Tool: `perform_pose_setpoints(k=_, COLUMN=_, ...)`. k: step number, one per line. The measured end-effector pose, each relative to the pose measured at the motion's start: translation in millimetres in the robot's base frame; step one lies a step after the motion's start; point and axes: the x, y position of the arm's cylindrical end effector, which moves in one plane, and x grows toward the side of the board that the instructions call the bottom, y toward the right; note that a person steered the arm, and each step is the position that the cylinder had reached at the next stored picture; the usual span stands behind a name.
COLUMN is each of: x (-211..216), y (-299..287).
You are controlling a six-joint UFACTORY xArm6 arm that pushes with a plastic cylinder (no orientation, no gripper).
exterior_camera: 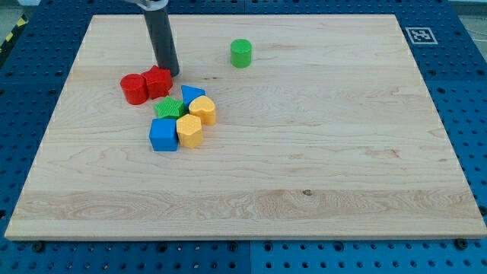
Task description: Adjust red blocks at the top of the green star and blue triangle
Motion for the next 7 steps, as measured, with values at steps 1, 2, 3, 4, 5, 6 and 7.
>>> perform_pose_setpoints(k=1, x=0, y=6)
perform_pose_setpoints(k=2, x=-6, y=-6)
perform_pose_setpoints(k=3, x=-41, y=-45)
perform_pose_setpoints(k=4, x=-20, y=-60)
perform_pose_setpoints(k=5, x=-12, y=-60)
perform_pose_setpoints(k=6, x=7, y=-54)
perform_pose_setpoints(k=7, x=15, y=-47)
